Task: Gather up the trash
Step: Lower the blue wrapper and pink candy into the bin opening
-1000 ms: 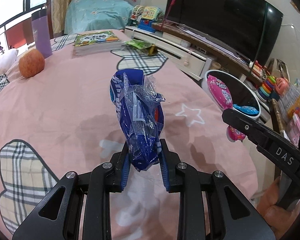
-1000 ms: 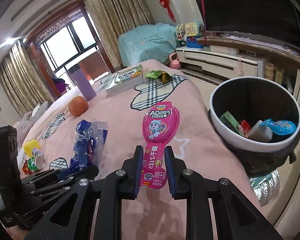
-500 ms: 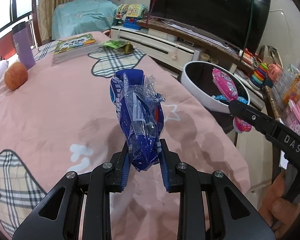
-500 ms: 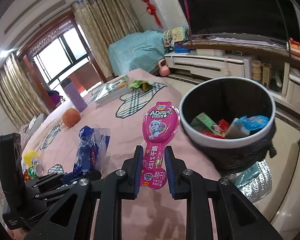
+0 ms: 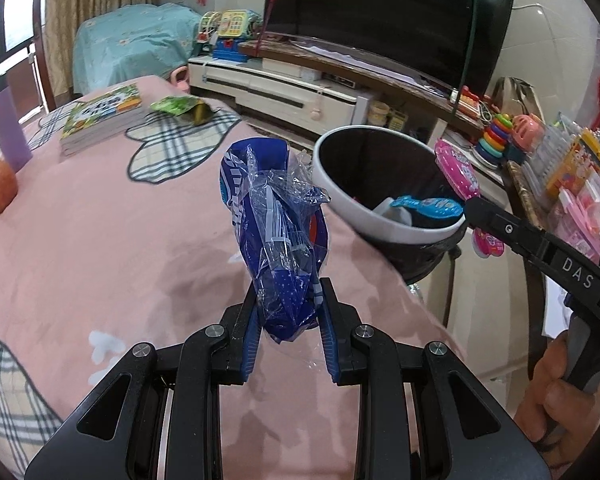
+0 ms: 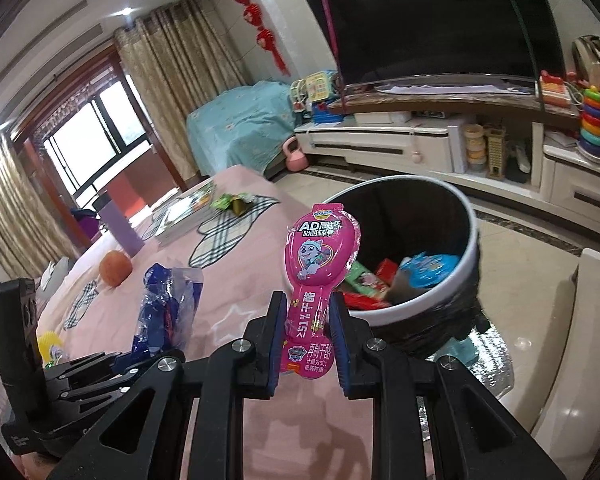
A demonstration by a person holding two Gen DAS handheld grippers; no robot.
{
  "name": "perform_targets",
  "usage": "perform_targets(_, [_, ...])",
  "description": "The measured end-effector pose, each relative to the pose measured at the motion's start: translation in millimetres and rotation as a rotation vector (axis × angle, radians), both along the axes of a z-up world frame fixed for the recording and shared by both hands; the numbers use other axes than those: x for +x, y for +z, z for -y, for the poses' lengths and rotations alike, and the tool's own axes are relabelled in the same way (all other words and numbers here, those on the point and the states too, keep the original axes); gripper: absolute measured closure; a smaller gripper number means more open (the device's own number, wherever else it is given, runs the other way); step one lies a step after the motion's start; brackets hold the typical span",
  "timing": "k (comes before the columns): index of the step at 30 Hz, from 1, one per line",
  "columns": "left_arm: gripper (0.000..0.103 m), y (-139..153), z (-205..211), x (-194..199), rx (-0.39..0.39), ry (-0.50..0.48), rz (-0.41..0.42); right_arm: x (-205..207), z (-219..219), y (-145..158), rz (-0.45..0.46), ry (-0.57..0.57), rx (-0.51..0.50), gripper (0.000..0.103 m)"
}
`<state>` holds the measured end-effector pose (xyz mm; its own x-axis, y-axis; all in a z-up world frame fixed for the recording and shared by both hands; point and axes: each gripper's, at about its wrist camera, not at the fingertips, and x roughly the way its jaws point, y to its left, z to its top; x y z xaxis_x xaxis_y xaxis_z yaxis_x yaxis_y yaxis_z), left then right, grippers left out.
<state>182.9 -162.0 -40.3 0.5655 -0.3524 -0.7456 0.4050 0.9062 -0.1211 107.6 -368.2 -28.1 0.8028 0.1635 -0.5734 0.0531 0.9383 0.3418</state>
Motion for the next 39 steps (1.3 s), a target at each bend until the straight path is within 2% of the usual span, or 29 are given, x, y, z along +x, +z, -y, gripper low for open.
perform_targets(20, [0.078,17.0,51.3,23.4,0.002,-0.091,0.018,7.9,50.3,-0.3,-0.016,-0.086,-0.011,0.081])
perform_targets(39, [0.078,16.0,89.5,51.1,0.037,-0.131,0.006,37.6,61.7,0.8,-0.037,-0.068,-0.035,0.081])
